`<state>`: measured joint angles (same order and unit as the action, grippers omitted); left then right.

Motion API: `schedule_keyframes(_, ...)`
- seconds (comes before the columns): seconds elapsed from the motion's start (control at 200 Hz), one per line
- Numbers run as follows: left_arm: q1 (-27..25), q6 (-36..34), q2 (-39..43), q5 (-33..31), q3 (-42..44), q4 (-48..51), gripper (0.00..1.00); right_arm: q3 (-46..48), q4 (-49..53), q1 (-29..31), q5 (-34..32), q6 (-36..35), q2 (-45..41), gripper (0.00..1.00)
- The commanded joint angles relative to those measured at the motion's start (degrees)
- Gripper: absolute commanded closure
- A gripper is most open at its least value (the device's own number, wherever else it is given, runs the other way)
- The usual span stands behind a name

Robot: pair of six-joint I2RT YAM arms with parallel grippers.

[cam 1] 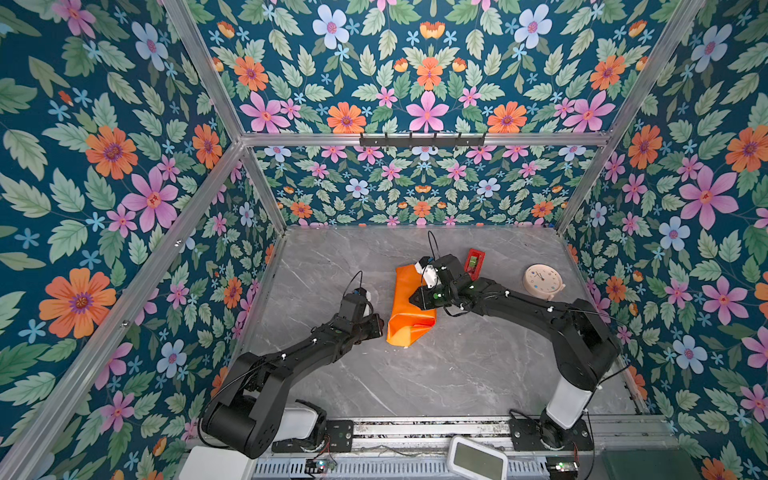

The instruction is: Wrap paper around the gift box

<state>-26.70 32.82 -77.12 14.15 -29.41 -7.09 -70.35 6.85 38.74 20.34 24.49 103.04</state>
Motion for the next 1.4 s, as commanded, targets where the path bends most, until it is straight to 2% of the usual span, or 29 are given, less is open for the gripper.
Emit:
schedule_keyframes(0.0, -0.9, 0.0, -0.5, 2.2, 0.0, -3.9, 0.83, 0.3, 1.8, 0.0, 0.0, -1.0, 0.9, 0.83)
schedule_keyframes(0.405, -6.0, -1.5, -1.6, -0.8, -2.0, -2.2, 0.85, 5.0, 0.9, 0.0, -1.5, 1.9, 1.8, 0.88)
schedule_keyframes(0.625, -6.8, -2.1, -2.7, -2.3, -2.9, -2.6, 0.85, 5.8, 0.2, 0.0, -1.3, 2.6, 1.8, 0.89)
schedule_keyframes(1.395, -9.9, 0.1, -12.3, -0.8, -5.3, -15.2, 0.84, 6.2, -0.1, 0.1, -1.2, 3.0, 2.4, 0.90)
